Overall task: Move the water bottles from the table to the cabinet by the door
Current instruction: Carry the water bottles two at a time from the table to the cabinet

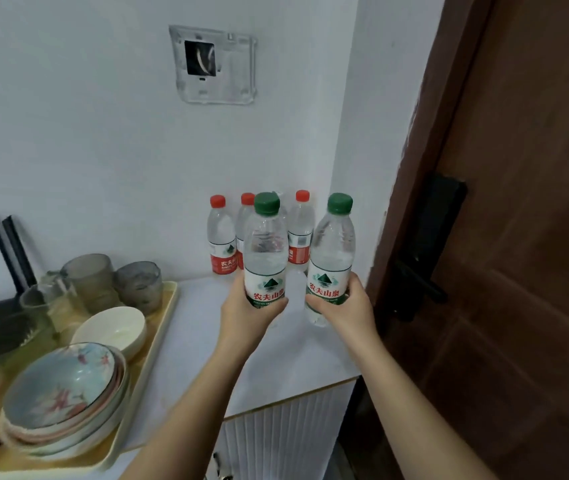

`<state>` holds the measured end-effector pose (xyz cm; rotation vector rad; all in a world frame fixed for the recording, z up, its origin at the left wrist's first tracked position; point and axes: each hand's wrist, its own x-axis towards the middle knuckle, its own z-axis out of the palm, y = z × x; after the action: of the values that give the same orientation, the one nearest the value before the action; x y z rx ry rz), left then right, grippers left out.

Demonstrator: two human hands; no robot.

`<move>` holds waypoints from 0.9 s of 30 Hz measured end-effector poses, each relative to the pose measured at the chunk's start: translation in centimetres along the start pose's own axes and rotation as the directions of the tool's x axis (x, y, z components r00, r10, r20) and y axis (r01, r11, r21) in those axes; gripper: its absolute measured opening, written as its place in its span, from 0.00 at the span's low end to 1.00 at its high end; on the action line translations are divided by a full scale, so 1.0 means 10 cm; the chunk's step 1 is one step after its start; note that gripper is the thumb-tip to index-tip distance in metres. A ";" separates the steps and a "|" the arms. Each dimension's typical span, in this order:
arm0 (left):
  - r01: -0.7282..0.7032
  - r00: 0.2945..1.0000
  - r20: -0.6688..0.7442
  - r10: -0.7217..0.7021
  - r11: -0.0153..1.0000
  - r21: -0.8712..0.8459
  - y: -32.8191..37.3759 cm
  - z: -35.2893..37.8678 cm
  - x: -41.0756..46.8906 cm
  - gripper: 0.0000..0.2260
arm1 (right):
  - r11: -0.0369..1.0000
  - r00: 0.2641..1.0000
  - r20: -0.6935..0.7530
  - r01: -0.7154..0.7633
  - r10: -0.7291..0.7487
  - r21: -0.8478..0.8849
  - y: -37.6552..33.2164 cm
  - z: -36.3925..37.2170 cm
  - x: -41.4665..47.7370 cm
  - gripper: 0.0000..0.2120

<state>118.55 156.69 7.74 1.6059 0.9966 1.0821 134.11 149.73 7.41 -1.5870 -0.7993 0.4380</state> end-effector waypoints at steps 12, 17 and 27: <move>0.186 0.979 -0.105 -0.175 0.977 0.103 -0.68 0.58 0.47 0.20 | 0.996 0.986 0.153 -0.052 0.062 -0.068 0.79 0.24 0.81 0.22; 0.199 0.975 -0.127 -0.184 0.973 0.118 -0.81 0.69 0.59 0.21 | 0.997 0.976 0.212 -0.039 0.052 -0.067 0.97 0.29 1.02 0.22; 0.137 0.990 -0.003 -0.140 0.969 0.204 -0.94 0.67 0.79 0.27 | 0.998 0.935 0.352 -0.014 0.034 -0.057 1.11 0.33 1.15 0.27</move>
<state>125.98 164.73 -0.98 1.6745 1.2258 0.8986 142.55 160.02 -2.12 -1.5904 -1.0718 0.7393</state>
